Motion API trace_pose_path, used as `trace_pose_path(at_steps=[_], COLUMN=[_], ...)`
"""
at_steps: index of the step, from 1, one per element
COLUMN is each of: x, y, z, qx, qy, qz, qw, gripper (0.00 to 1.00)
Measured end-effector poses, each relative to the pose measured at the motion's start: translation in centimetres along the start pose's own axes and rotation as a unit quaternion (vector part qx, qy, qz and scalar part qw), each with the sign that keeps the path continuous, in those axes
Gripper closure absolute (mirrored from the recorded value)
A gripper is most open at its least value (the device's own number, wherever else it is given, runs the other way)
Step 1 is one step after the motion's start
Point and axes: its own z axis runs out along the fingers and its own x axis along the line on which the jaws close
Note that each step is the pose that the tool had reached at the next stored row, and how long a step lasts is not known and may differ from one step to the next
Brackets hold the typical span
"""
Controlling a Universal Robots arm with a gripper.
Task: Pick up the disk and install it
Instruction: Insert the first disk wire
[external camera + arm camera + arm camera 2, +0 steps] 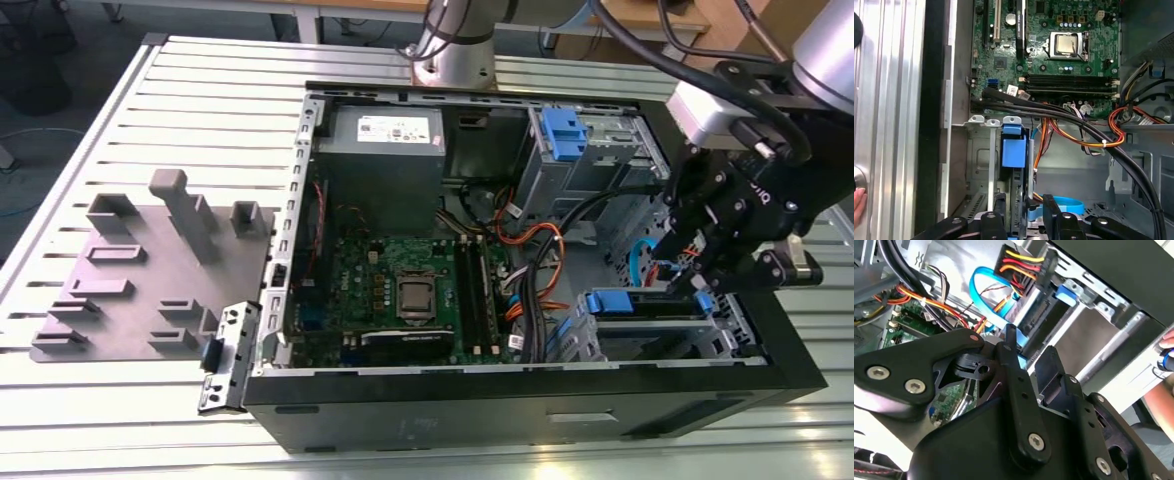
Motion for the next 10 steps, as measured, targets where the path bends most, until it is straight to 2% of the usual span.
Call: trace_pose_path(at_steps=[2,10], x=[-0.09,-0.09], y=[-0.12,-0.14], z=[0.33,0.34], qx=[-0.0001,-0.0002], qy=[-0.0002,-0.0001], qz=[0.000,0.000], qw=[1.00000,1.00000], gripper=[0.58,0.59])
